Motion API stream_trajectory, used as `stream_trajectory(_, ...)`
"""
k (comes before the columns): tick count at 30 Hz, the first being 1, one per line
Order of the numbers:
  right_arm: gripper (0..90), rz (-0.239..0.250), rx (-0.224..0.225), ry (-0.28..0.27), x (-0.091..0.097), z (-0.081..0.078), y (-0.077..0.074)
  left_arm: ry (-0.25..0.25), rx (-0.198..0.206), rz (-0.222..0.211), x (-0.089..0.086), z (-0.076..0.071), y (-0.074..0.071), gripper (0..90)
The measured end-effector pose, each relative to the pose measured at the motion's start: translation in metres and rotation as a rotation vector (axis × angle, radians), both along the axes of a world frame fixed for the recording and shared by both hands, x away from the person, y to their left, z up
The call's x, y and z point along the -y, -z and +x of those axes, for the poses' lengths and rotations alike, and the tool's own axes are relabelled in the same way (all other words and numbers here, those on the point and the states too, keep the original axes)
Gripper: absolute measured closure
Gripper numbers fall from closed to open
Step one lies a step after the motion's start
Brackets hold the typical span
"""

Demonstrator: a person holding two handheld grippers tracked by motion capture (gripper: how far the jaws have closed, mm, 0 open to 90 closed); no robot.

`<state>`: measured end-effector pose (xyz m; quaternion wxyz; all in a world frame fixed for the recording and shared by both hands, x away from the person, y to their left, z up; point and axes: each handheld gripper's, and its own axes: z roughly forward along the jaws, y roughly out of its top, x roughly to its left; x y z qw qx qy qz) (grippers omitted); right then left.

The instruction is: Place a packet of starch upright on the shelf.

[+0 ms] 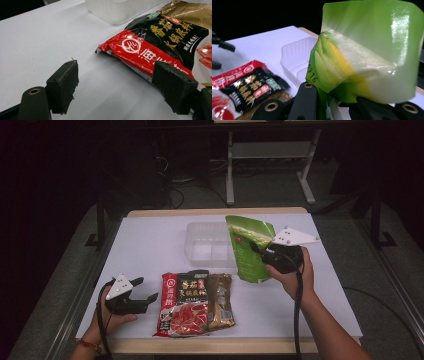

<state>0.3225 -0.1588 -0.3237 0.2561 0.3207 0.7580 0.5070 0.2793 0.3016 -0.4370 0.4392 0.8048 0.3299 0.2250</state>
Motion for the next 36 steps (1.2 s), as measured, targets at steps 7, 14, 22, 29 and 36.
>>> stream_trajectory(7, 80.3, 0.016, 0.007, 0.057, -0.006, 0.018, -0.002, 0.006, -0.004, 0.007, 0.001, 0.0, 0.0, 21.2)
stream_trajectory(14, 80.3, 0.0, 0.024, 0.093, -0.018, 0.034, -0.007, 0.004, 0.001, -0.001, -0.001, 0.0, 0.0, 21.3)
stream_trajectory(22, 80.3, -0.016, 0.032, 0.139, -0.033, 0.057, -0.008, 0.009, 0.003, -0.004, -0.001, -0.001, -0.001, 21.4)
stream_trajectory(29, 80.2, -0.034, 0.034, 0.197, -0.042, 0.076, -0.007, 0.011, 0.005, -0.007, -0.001, -0.001, -0.001, 21.4)
stream_trajectory(36, 80.2, -0.039, 0.031, 0.251, -0.05, 0.092, -0.009, 0.016, 0.006, -0.01, -0.001, -0.001, -0.001, 21.4)
